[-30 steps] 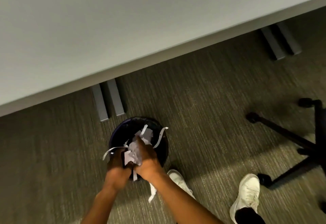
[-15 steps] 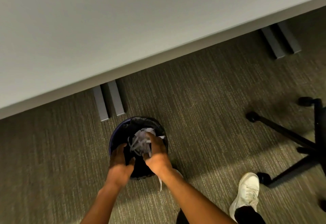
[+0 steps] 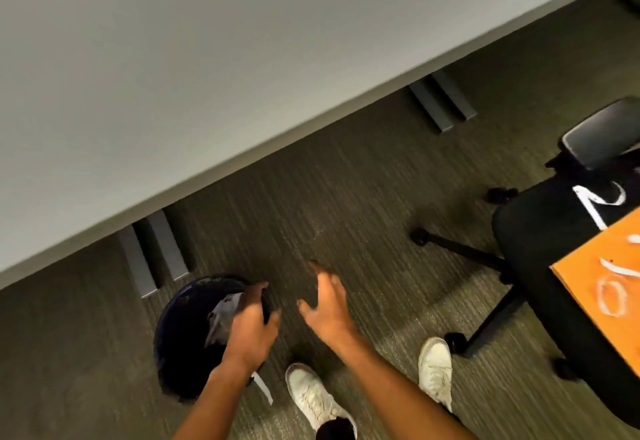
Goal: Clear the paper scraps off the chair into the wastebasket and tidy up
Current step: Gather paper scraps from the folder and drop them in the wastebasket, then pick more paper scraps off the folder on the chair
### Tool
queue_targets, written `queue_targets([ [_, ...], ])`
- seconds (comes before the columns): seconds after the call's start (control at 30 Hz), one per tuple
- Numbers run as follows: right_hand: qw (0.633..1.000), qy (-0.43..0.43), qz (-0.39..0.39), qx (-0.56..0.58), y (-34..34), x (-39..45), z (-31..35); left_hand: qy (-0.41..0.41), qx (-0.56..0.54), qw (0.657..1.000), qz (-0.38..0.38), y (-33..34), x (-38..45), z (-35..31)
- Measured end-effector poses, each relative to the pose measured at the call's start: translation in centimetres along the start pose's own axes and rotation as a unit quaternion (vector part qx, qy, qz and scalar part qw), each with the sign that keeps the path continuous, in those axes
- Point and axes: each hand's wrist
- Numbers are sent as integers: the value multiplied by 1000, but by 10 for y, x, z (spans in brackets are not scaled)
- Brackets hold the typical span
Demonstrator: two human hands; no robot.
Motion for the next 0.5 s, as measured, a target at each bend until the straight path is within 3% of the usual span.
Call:
queue_targets([
  [0.5, 975, 68, -188, 94, -183, -28, -113, 130, 10, 986, 103, 146, 19, -170],
])
Point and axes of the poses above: each hand's wrist, its own x-axis towards the middle knuckle, its own y-axis out of the palm, z = x × y, and after that the axes turned 13 degrees about -x, right-handed
